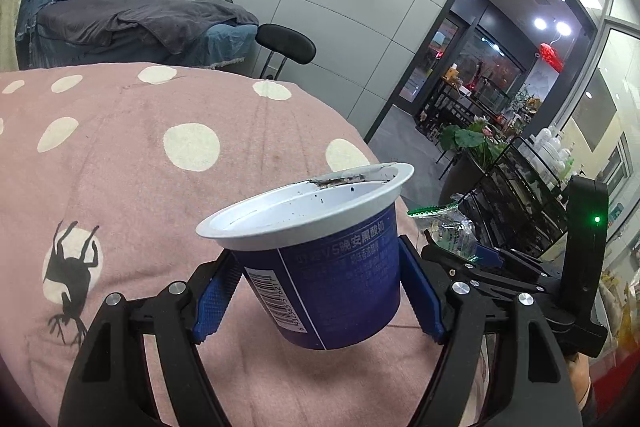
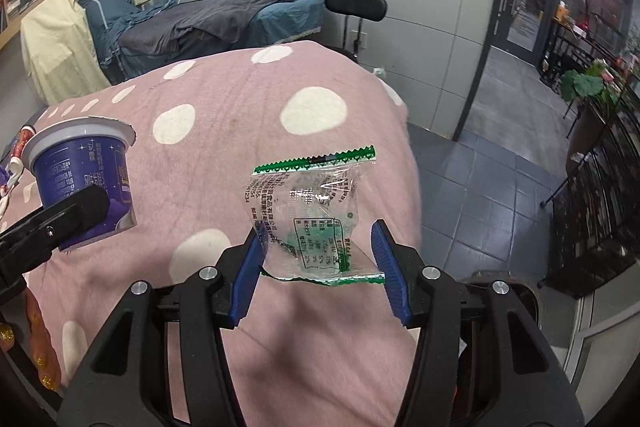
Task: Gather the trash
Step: 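Carry the yogurt cup and wrapper over to the black bin with both grippers, then open the right gripper to drop the clear wrapper into the bin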
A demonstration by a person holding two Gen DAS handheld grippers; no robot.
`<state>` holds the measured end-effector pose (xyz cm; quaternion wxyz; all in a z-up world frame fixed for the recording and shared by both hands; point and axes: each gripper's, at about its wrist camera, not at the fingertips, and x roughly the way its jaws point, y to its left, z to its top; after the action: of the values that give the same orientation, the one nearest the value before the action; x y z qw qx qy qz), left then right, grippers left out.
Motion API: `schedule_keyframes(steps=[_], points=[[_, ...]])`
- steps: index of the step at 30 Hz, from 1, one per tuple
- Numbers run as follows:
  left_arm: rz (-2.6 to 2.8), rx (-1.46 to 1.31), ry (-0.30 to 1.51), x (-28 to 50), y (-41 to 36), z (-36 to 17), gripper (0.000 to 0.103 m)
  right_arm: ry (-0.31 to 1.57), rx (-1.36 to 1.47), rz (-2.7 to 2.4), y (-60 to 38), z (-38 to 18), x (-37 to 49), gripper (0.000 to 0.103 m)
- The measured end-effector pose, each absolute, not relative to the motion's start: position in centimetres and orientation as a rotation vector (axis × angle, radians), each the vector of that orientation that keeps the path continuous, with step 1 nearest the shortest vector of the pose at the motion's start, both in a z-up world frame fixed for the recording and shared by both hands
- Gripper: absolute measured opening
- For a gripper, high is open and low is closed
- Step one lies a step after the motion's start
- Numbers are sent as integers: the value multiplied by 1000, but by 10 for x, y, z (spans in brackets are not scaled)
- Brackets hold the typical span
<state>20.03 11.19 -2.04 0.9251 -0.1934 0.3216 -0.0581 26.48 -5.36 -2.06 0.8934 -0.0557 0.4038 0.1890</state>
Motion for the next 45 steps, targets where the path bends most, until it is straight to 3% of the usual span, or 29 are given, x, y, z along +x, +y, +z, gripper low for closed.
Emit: schedule_keyframes(steps=[21,45], points=[[-324,-294,695,189,22,-23,74,883,126,137,-201,-59,207,55],[-499,-178,756,184,-61,-32,74,1107,233,-149,-294,-189,217,56]])
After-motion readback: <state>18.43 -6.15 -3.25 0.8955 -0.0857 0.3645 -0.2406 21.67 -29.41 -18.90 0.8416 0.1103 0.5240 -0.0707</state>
